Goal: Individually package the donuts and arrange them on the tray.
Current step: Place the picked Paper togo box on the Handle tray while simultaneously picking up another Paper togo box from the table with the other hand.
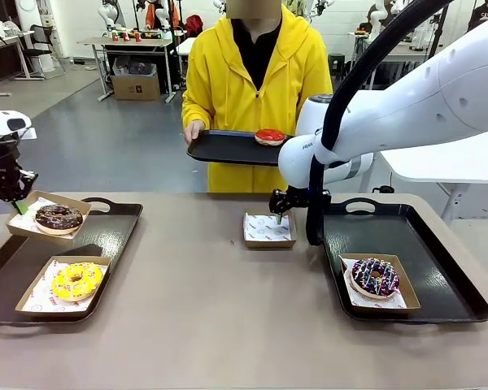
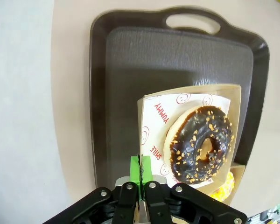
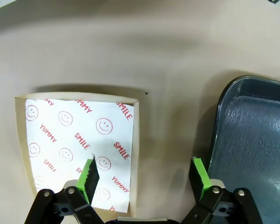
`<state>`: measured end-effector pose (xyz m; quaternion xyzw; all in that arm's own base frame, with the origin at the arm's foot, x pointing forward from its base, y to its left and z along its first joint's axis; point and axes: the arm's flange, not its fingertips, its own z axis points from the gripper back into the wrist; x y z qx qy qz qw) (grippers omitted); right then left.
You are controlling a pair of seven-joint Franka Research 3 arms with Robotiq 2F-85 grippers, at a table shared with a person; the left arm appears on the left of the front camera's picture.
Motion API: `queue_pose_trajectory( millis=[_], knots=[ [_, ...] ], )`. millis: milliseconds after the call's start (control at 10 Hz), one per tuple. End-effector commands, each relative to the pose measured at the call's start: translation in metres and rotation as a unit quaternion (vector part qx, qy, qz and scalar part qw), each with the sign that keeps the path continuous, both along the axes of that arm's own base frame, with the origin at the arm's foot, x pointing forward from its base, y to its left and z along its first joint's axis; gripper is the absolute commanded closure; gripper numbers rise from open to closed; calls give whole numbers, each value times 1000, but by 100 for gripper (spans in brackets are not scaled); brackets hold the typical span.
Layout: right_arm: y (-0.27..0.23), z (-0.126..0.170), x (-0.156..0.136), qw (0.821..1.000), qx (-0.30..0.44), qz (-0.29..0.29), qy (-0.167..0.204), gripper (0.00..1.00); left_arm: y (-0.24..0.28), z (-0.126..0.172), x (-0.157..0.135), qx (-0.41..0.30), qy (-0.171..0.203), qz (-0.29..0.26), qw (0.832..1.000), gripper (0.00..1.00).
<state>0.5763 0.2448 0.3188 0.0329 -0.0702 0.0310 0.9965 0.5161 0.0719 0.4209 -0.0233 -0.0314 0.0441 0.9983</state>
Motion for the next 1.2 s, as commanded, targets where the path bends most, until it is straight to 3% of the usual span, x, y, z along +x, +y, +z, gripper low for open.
queue_pose_trajectory(
  millis=[0,400,500,600,700,800,1000,1100],
  knots=[
    [11,-9,5,1000,-13,-13,-12,0,8,-7,18,-18,-10,-5,1000,99],
    [15,-11,5,1000,-9,-8,-14,0,11,-15,31,-24,-2,-9,1000,99],
    [16,-9,4,1000,-5,-5,-18,10,11,-15,32,-27,0,-9,1000,83],
    [15,-8,3,1000,-5,-4,-17,58,12,-17,33,-30,4,-8,1000,40],
    [15,-6,2,1000,-4,-7,-19,69,12,-18,34,-32,8,-9,999,24],
    [15,-5,1,1000,-4,-12,-20,100,12,-19,34,-31,11,-10,999,0],
    [16,-1,-4,999,-11,-15,-30,100,12,-20,34,-32,14,-9,999,0],
    [15,1,-5,999,-10,-16,-31,97,11,-21,34,-34,17,-10,999,8]
  ],
)
